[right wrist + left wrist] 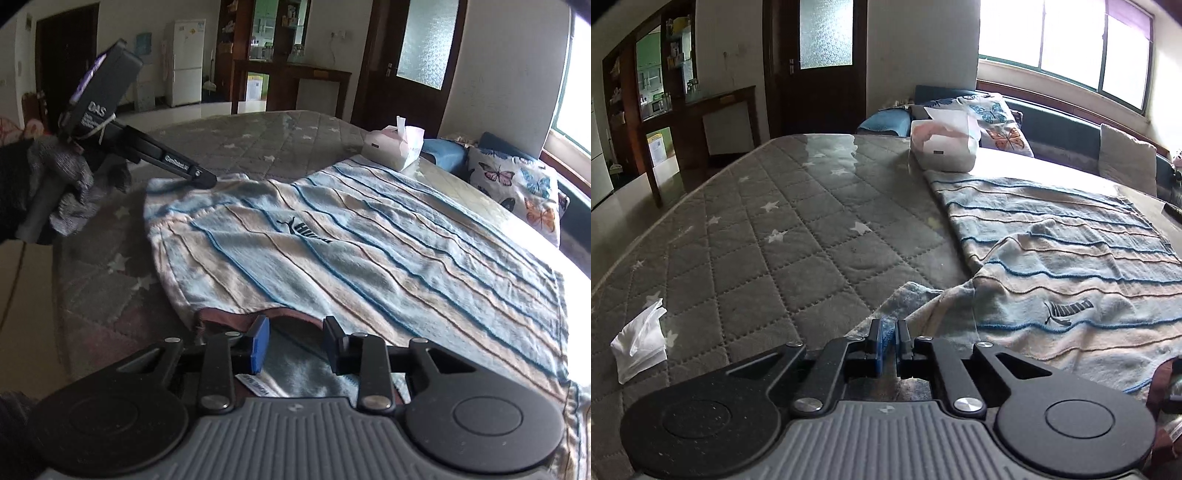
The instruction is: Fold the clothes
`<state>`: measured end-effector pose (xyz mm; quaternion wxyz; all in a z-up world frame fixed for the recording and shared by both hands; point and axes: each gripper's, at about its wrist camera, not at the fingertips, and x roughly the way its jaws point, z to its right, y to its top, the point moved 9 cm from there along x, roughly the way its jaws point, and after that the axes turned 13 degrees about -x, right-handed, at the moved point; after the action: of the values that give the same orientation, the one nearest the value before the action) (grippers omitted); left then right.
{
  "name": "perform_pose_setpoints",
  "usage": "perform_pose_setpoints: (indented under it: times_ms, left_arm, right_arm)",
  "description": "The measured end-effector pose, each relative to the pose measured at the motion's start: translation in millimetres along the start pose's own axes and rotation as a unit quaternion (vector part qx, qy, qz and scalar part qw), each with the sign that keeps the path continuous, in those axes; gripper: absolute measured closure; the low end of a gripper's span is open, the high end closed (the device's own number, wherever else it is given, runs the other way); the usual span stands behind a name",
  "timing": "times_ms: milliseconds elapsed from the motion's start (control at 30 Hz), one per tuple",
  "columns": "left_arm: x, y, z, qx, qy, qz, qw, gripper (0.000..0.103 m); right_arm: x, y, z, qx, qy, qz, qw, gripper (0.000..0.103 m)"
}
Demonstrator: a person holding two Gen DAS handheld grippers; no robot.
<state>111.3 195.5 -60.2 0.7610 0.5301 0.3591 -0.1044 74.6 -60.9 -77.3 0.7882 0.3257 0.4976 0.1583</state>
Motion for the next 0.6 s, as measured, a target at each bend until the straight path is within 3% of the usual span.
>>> perform_pose_setpoints:
  times_ms: [300,333,400,433,600]
  left_arm:
    - [1.1,-0.5,0.1,0.014,0.01,0.002,0.9999,0.093]
    - [1.2,-0.5,0.1,0.014,0.01,0.002,0.9998,0.093]
    - [1.5,-0.5,0.0,0.015,0.012,0.002,0.9998,0.093]
    - [1.7,-0.4,-0.1,0.016,0.013,0.002,0.9998,0.093]
    - [2.5,0.1,-0.8,0.019,0.019,0.002,0.9997,0.09]
  right_arm:
    - [9.9,4.0,-5.9,-0.071,-0.019,0.0,0.997,0.073]
    - [10.6,4.2,-7.6,-0.08,-0.017,-0.001,0.997,0.075]
    - [12.5,4.5,-11.2,-0.098,-0.01,-0.003,0.995,0.093]
    - [13.8,4.3,-13.1,-0.105,-0.004,-0.006,0.994,0.097]
    - [9.1,2.0,-15.4,-0.108,0.001,-0.002,0.994,0.102]
